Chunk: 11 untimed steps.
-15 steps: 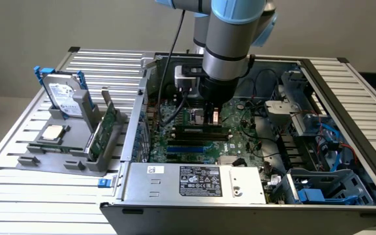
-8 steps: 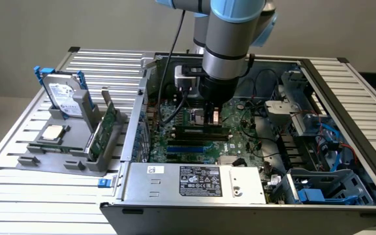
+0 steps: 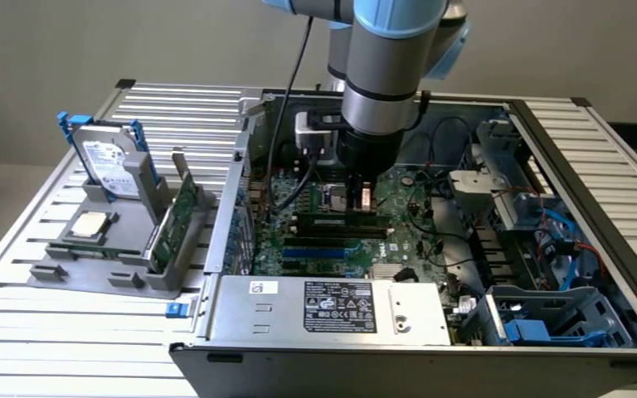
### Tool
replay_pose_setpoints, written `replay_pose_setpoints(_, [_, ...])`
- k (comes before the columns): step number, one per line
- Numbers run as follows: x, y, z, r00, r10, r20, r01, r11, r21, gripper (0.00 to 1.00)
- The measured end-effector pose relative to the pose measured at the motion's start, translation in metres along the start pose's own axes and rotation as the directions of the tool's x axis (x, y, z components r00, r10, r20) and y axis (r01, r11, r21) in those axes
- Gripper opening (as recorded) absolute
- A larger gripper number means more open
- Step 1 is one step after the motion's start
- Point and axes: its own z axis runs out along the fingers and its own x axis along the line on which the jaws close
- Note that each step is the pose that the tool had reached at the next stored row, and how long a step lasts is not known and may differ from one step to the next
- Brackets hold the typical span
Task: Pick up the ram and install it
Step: 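Insert the ram into the slot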
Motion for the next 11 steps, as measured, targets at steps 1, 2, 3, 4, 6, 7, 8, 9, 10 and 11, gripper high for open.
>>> replay_pose_setpoints(1, [0.0, 0.0003, 0.0004, 1.0, 0.0, 0.0003, 0.0, 1.0, 0.0002, 0.14])
replay_pose_setpoints(2, [-0.0001, 0.0006, 0.0008, 1.0, -0.001, 0.0003, 0.001, 1.0, 0.0002, 0.14])
replay_pose_setpoints(3, [-0.0001, 0.0007, 0.0015, 1.0, -0.001, 0.0004, 0.001, 1.0, 0.0002, 0.14])
replay_pose_setpoints(4, [-0.0001, 0.0009, 0.0021, 1.0, -0.002, 0.0003, 0.002, 1.0, 0.0002, 0.14])
replay_pose_setpoints(6, [-0.0001, 0.0012, 0.0033, 1.0, -0.004, 0.0002, 0.004, 1.0, 0.0002, 0.14])
replay_pose_setpoints(7, [0.0, 0.0012, 0.0037, 1.0, -0.004, 0.0001, 0.004, 1.0, 0.0002, 0.14])
replay_pose_setpoints(8, [0.0, 0.0013, 0.0038, 1.0, -0.005, -0.0002, 0.005, 1.0, 0.0001, 0.14])
replay_pose_setpoints(9, [0.0, 0.0012, 0.0039, 1.0, -0.006, -0.0003, 0.006, 1.0, 0.0, 0.14])
replay_pose_setpoints(10, [-0.0001, 0.0012, 0.0041, 1.0, -0.007, -0.0001, 0.007, 1.0, 0.0001, 0.14])
replay_pose_setpoints(11, [-0.0001, 0.0012, 0.0043, 1.0, -0.008, 0.0001, 0.008, 1.0, 0.0002, 0.14])
